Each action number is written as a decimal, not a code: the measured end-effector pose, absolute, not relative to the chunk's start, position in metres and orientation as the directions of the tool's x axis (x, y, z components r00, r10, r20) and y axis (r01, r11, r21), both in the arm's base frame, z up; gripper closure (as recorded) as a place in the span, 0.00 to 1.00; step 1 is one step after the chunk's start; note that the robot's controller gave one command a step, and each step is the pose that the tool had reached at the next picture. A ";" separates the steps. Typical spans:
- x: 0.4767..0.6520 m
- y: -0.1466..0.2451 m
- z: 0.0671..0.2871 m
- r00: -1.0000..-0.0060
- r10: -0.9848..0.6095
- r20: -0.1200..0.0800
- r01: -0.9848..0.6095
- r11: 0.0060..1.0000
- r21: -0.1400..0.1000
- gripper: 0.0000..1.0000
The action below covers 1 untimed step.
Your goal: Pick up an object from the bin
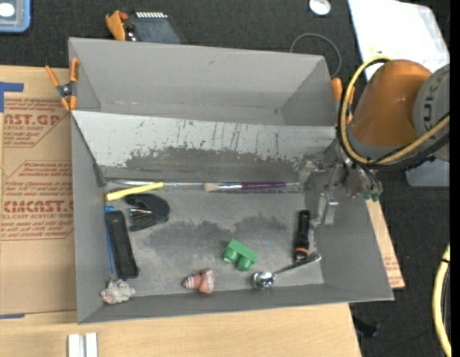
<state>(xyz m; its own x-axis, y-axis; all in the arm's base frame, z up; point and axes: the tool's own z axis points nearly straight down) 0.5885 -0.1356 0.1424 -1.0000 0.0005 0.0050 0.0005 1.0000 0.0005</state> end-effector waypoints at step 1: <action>0.591 -0.135 0.147 -1.000 -0.001 -0.002 -0.001 1.000 -0.001 0.00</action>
Offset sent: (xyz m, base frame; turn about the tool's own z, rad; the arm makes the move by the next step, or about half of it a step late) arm -0.0198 -0.0183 -0.0724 -0.5343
